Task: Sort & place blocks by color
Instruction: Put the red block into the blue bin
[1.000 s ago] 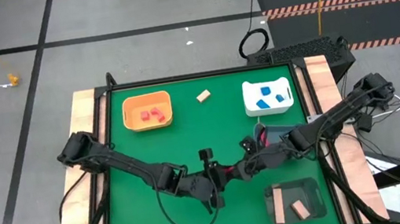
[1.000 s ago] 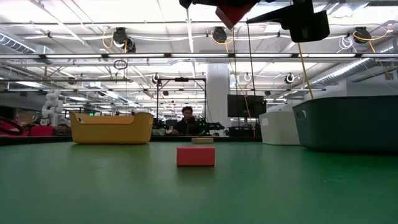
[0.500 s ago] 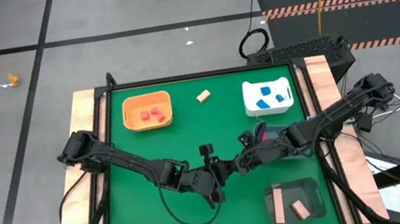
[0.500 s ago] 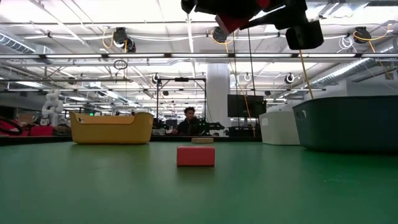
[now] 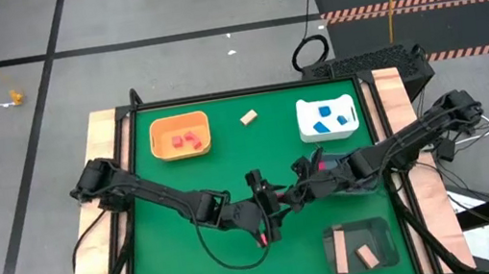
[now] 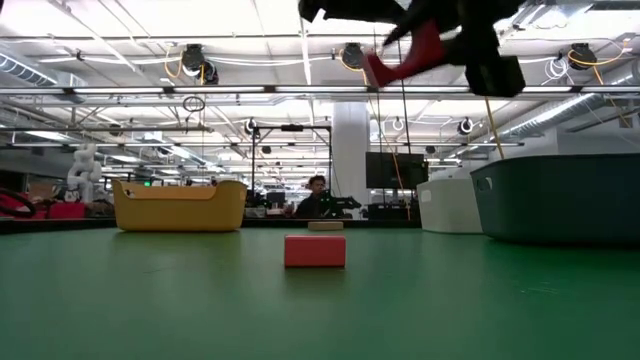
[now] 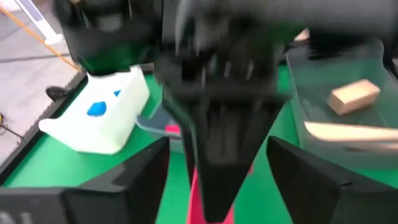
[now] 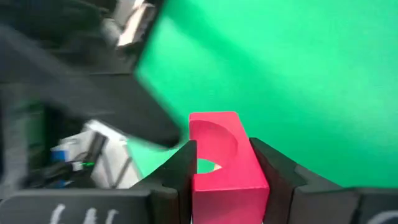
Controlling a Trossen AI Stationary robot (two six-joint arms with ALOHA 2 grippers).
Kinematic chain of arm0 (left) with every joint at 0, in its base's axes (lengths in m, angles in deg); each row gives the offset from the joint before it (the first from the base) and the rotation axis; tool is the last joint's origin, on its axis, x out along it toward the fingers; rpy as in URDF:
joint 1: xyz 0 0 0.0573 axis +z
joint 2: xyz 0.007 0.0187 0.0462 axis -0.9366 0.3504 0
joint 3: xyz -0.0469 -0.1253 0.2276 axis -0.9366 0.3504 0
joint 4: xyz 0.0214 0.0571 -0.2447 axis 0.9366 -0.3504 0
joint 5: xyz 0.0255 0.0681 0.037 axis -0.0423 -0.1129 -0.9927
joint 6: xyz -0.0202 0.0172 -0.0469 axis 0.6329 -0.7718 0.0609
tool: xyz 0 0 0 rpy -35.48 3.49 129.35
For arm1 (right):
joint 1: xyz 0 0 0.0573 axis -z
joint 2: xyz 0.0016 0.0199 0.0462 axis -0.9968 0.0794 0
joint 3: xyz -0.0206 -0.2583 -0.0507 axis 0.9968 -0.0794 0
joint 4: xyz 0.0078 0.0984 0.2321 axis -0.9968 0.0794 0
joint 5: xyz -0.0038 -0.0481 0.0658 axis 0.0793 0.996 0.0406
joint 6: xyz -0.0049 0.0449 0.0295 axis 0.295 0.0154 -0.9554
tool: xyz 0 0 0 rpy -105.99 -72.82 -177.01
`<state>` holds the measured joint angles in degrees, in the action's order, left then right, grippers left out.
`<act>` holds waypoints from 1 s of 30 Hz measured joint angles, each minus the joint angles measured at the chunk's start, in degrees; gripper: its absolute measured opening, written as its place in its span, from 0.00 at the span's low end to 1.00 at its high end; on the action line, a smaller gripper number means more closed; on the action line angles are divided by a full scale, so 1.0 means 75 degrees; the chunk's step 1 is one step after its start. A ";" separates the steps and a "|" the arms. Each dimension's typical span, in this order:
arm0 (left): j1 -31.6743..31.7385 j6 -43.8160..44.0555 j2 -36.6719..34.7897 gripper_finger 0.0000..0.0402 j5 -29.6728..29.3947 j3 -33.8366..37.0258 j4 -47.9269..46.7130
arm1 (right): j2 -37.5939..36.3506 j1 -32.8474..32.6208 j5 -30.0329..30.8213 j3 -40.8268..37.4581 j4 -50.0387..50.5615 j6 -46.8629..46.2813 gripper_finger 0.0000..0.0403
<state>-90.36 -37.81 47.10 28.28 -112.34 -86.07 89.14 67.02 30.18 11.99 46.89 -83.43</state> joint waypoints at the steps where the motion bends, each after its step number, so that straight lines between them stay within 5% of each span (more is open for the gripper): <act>1: 0.0015 -0.0067 0.0000 0.70 -0.0005 0.0000 0.0113 | -0.0016 0.0053 0.0002 0.0000 0.0184 0.0014 0.27; 9: 0.0140 -0.0299 0.0000 0.81 -0.0019 -0.0002 0.0121 | -0.0600 0.0598 -0.0016 -0.0006 0.1941 0.0353 0.27; 22: 0.0385 -0.0308 0.0000 0.82 -0.0024 -0.0006 -0.0220 | -0.2811 0.1119 -0.0579 -0.0003 0.5855 -0.0053 0.27; 30: 0.0666 -0.0134 0.0000 0.82 -0.0019 -0.0006 -0.0228 | -0.2993 0.1112 -0.1166 -0.0003 0.7543 -0.0415 0.28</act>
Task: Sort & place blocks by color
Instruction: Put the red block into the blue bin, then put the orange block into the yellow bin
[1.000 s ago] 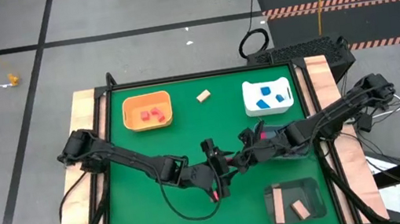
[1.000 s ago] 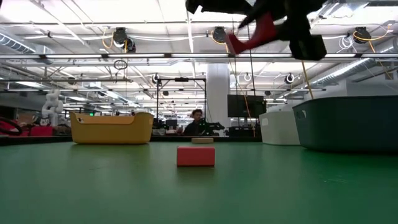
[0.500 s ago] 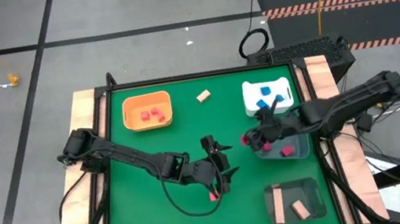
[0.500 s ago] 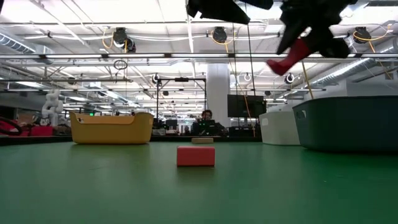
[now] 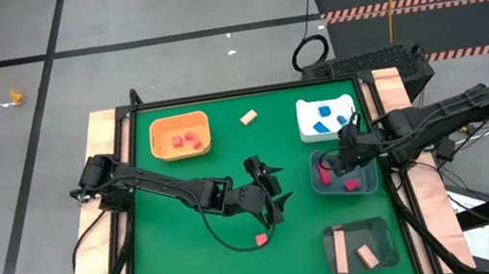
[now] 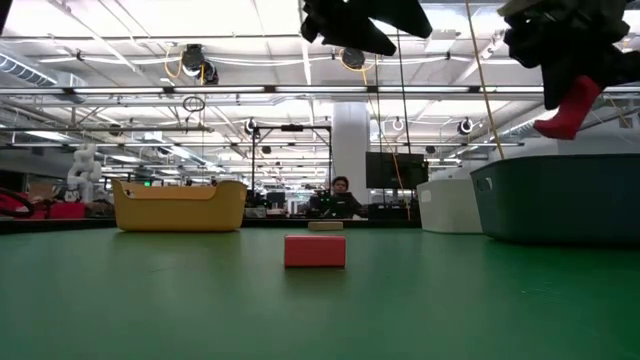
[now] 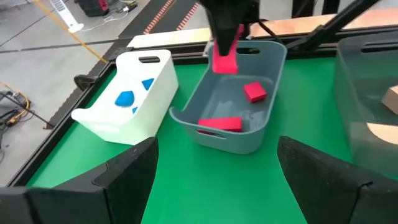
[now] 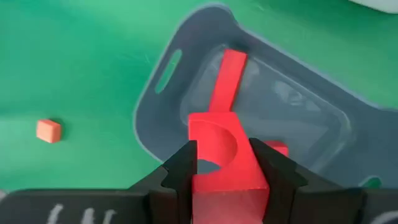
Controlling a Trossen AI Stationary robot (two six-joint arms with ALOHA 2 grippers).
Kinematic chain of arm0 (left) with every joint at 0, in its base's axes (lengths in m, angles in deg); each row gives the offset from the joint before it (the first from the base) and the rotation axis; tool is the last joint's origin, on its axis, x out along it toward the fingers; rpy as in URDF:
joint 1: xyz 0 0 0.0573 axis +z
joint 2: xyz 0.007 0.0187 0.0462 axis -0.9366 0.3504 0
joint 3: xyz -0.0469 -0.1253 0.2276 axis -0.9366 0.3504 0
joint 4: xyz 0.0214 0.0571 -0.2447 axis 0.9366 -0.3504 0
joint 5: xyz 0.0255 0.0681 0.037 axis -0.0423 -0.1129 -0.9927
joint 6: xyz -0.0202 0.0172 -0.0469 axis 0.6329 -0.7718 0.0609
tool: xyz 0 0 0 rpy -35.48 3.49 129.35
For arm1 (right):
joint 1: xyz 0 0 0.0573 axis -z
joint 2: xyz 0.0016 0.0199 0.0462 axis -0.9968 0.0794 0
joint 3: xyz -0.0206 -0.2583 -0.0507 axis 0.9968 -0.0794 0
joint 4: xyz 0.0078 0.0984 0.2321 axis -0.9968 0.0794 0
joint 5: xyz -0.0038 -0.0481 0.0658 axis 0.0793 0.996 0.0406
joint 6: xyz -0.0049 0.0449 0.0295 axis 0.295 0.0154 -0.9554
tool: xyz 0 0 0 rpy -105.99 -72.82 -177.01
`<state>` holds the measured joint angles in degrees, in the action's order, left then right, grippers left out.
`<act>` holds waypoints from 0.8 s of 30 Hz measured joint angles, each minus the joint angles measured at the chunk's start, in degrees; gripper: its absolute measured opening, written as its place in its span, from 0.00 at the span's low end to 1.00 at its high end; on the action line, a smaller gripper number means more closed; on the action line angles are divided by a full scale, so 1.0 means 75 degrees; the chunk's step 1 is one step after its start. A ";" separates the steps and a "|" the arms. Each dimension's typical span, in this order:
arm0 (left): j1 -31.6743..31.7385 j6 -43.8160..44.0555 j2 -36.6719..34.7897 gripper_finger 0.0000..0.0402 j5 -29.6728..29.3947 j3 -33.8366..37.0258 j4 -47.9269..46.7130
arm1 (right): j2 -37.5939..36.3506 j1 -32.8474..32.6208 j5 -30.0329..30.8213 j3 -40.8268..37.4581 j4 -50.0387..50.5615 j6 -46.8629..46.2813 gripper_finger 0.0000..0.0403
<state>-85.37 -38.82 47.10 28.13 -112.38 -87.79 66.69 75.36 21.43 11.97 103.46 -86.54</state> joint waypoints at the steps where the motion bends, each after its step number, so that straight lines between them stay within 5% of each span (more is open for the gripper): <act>1: 0.0034 0.0045 0.0000 0.82 0.0000 0.0000 0.0000 | 0.0037 0.0000 -0.0008 0.0000 0.0029 0.0021 0.30; 9: 0.0318 0.0447 0.0000 0.82 0.0004 0.0000 0.0085 | 0.0249 0.0000 -0.0005 0.0000 0.0030 0.1339 0.43; 14: 0.0447 0.1900 0.0000 0.82 0.0097 0.0000 0.0032 | 0.0290 0.0000 -0.0005 0.0000 0.0025 0.2252 0.45; 21: 0.0224 0.3993 0.0000 0.82 0.2434 0.0000 -0.1583 | 0.0286 0.0000 -0.0442 0.0000 -0.0231 0.3578 0.47; 24: -0.0102 0.4471 0.0000 0.82 0.2811 0.0000 -0.2655 | 0.0286 -0.0003 -0.0629 0.0000 -0.0458 0.4145 0.46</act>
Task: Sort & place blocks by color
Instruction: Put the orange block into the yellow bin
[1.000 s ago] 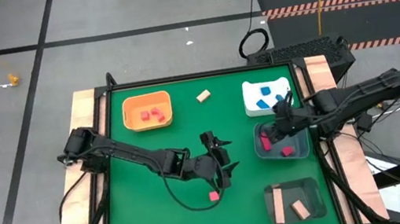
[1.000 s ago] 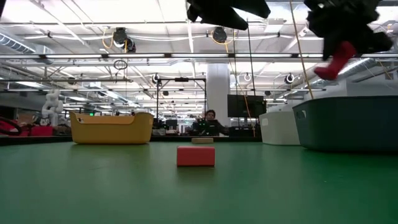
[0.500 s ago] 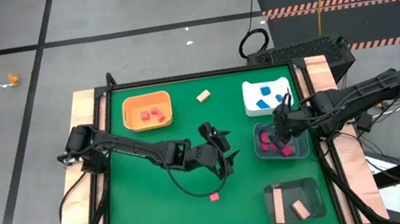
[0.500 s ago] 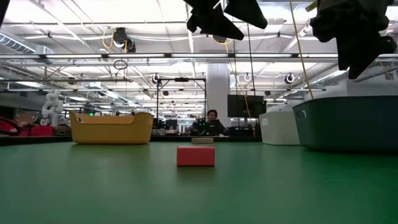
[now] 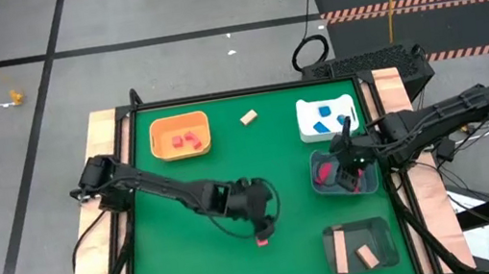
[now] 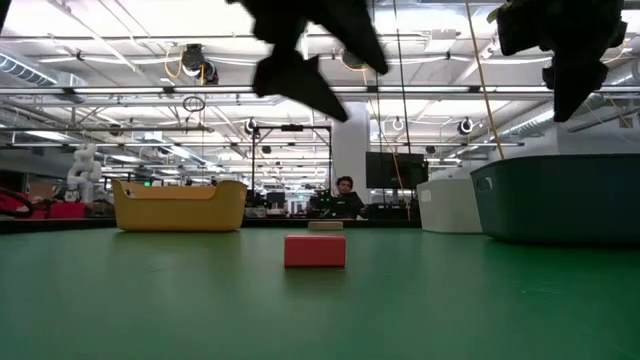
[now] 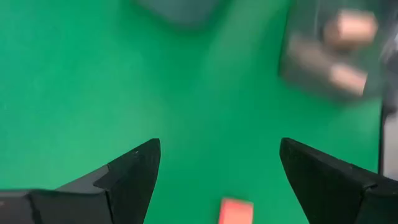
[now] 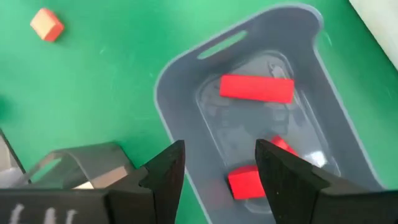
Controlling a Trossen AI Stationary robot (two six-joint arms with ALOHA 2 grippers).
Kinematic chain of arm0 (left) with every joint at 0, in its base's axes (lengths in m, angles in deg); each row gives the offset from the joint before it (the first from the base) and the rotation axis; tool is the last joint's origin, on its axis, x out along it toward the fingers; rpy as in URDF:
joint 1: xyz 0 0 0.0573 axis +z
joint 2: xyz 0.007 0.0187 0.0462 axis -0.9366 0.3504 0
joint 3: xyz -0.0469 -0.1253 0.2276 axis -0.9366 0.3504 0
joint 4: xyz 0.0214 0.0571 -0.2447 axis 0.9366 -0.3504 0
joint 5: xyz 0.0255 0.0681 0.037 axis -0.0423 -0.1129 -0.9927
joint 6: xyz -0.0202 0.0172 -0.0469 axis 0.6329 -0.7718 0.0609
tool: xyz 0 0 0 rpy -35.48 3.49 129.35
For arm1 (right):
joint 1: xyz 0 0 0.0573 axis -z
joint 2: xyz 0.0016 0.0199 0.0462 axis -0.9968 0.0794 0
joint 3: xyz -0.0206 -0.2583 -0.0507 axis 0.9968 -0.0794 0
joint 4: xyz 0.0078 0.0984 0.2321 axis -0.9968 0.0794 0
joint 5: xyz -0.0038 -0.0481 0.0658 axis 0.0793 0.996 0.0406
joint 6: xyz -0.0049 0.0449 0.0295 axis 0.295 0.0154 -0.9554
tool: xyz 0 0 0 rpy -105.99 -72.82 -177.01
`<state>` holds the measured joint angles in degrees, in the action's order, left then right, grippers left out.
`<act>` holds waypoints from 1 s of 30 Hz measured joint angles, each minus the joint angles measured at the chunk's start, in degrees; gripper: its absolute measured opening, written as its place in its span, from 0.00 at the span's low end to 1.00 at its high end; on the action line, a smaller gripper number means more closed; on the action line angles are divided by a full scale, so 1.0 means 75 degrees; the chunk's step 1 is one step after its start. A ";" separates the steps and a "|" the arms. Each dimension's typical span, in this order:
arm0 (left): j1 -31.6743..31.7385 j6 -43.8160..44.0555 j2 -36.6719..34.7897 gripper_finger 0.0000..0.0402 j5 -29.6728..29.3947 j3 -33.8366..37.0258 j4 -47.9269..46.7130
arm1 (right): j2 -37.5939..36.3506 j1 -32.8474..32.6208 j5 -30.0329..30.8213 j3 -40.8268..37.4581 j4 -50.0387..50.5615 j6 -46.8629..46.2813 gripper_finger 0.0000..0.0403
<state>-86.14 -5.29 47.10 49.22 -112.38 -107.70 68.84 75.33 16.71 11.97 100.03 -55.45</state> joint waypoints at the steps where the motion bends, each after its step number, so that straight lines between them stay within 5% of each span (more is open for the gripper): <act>1: -0.0129 0.0039 0.0000 0.82 0.0035 0.0000 -0.0262 | 0.0000 -0.0002 -0.0003 0.0000 -0.0047 0.0171 0.46; 12: -0.1414 -0.0400 0.0503 0.82 -0.0252 0.0010 -0.0216 | 0.0003 0.0001 0.0006 0.0000 -0.0104 0.1703 0.46; 18: -0.1486 -0.0319 0.1064 0.82 -0.0703 -0.0023 0.0500 | 0.0001 0.0001 0.0017 0.0006 -0.0239 0.2050 0.46; 30: -0.1355 -0.0173 0.1740 0.82 -0.0802 0.0026 -0.0261 | 0.0006 0.0001 0.0026 0.0006 -0.0460 0.2070 0.46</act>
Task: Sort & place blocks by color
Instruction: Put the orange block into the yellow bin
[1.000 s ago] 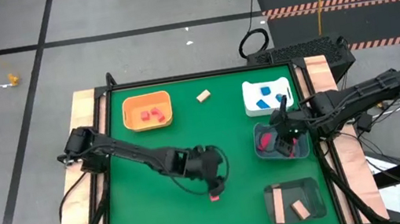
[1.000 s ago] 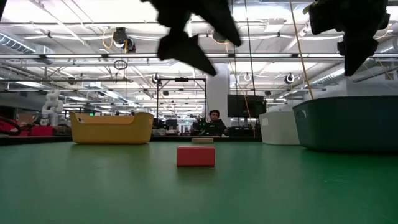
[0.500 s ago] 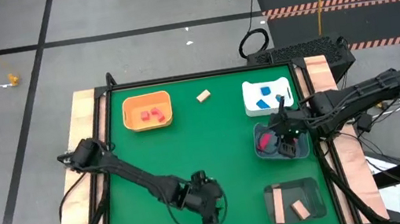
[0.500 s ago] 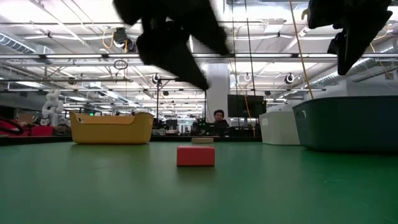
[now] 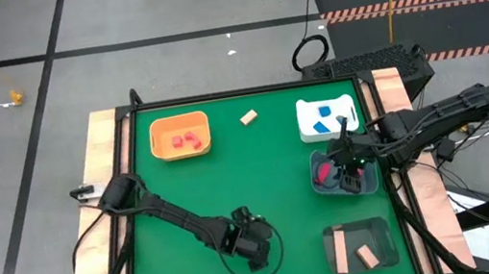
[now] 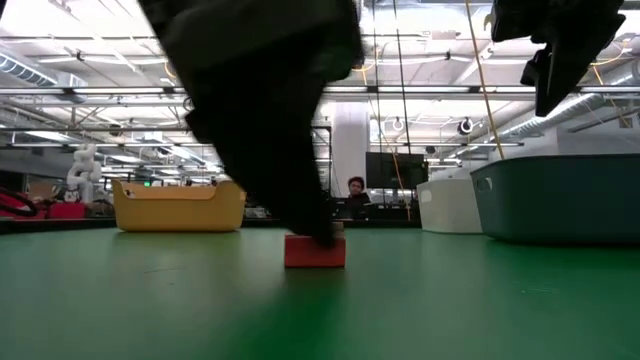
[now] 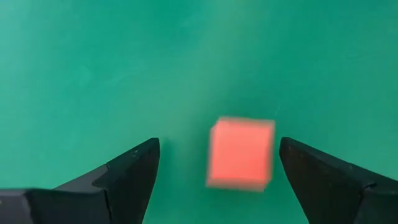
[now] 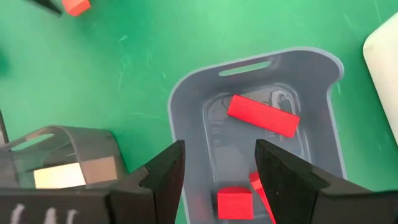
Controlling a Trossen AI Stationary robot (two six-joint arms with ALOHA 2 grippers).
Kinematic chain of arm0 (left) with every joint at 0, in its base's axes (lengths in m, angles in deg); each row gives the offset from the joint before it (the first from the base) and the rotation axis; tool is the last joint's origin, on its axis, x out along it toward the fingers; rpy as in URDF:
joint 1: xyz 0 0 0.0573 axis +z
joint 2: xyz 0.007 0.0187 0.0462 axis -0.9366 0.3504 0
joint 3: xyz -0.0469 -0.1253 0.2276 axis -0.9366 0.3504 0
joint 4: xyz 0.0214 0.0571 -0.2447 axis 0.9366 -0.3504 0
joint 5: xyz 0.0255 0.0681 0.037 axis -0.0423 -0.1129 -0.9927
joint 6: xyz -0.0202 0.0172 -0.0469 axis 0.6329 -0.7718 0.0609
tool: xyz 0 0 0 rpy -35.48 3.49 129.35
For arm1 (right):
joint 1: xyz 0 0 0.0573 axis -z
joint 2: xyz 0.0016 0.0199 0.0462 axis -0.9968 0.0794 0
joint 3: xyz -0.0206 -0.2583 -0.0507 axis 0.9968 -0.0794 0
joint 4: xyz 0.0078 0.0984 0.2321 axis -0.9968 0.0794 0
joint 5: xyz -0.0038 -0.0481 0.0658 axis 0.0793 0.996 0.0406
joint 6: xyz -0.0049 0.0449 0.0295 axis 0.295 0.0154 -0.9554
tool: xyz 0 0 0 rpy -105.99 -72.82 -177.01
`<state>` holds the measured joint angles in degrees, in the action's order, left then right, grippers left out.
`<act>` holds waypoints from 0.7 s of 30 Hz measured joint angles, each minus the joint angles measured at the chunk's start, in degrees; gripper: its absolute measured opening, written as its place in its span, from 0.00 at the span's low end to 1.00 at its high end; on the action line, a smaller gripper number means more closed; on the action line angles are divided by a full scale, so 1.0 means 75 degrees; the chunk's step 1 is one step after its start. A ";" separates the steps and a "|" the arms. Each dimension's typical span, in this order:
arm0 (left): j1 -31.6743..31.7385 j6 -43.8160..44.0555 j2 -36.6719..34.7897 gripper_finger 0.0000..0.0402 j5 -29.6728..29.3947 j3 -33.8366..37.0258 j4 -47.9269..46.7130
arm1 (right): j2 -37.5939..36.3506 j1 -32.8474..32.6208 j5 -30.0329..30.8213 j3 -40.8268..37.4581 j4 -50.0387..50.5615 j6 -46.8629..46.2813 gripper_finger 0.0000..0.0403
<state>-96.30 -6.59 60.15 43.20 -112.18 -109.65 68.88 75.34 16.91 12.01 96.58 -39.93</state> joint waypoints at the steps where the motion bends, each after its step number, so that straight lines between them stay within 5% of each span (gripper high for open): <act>1: 0.0007 0.0024 0.0041 0.82 0.0034 -0.0041 0.0083 | 0.0003 0.0000 0.0000 0.0000 -0.0006 0.0000 0.46; 11: 0.0025 0.0021 0.0142 0.79 0.0473 -0.0032 -0.0159 | -0.0003 0.0000 0.0027 0.0000 -0.0348 0.0000 0.46; 21: 0.0113 -0.0785 0.0142 0.34 0.0678 -0.0032 -0.0133 | -0.0003 0.0006 0.0462 0.0000 -0.0548 -0.0003 0.46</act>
<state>-95.45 -12.47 61.22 48.28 -112.42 -110.65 68.86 75.38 20.37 12.01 92.47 -39.95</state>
